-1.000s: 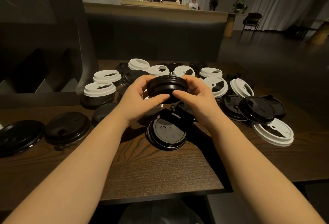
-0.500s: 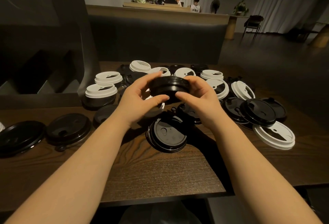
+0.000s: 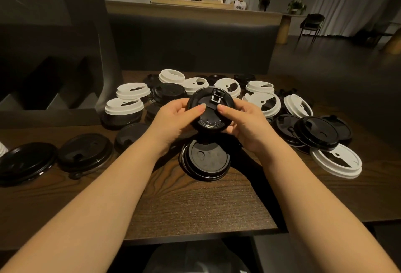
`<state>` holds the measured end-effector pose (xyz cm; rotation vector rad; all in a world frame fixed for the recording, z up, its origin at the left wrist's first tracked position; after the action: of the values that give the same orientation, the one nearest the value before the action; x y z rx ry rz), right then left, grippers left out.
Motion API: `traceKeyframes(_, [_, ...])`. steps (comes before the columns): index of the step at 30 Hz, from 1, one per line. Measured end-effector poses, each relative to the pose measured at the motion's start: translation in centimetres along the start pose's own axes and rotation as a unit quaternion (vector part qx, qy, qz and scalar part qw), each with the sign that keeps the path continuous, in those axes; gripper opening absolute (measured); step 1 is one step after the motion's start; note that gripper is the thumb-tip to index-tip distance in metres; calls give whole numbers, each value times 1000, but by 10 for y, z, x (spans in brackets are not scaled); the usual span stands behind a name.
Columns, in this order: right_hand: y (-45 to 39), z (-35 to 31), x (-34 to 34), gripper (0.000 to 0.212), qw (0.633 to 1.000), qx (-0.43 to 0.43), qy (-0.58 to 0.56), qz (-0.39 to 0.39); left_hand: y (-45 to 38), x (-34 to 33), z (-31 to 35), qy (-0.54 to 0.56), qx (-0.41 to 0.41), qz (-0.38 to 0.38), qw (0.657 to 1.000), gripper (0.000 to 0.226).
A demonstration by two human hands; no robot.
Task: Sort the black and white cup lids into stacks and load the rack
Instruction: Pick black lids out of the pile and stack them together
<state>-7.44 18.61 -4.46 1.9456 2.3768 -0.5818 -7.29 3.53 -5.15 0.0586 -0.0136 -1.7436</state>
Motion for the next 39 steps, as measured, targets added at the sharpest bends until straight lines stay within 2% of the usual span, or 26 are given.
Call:
traceKeyframes(4, [1,3,-3,34,1000,-1,-11,1,-1,4,-3,20,-2,32,999,14])
traceKeyframes(7, [2,6,-6,47,998,-20,-66,-6,-3,12,-3,26,-3,63,998,16])
traceKeyframes(10, [2,5,-8,33,999,-7,-37,-24,-2,15,-2,74,5,66,995,14])
traceKeyframes(14, [3,1,-8,21,999,25,-39,-15,-1,9,-7,119,77,24,990,9])
traceKeyframes(16, [2,1,-7,20,999,22,-38,-1,0,3,-10,127,98,-15,987,24])
traceKeyframes(18, [2,5,-7,19,999,10,-34,4,-2,3,-12,111,86,-8,990,29])
traceKeyframes(23, [2,10,-9,29,999,-4,-47,11,-4,9,-11,49,58,18,997,30])
traceKeyframes(27, [2,13,-6,23,999,-14,-35,19,-4,9,-11,17,59,9,998,40])
traceKeyframes(29, [2,15,-6,24,999,-23,-37,14,-6,8,-13,21,61,9,998,42])
traceKeyframes(33, [2,16,-6,35,999,-35,-34,23,-7,12,-12,62,61,34,996,31])
traceKeyframes(39, [-1,17,-2,43,1000,-3,9,28,-5,14,-12,60,56,43,996,29])
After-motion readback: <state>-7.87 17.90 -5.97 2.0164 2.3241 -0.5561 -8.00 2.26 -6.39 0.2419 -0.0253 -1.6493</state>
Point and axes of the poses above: each hand's wrist, its own y-axis away from the middle knuckle, its own x-axis out of the back of the hand, z = x × y, the point moved 6 cm from there along -y, towards the middle knuckle, and after that the axes turned 11 degrees about x, right-handed, at the moved point
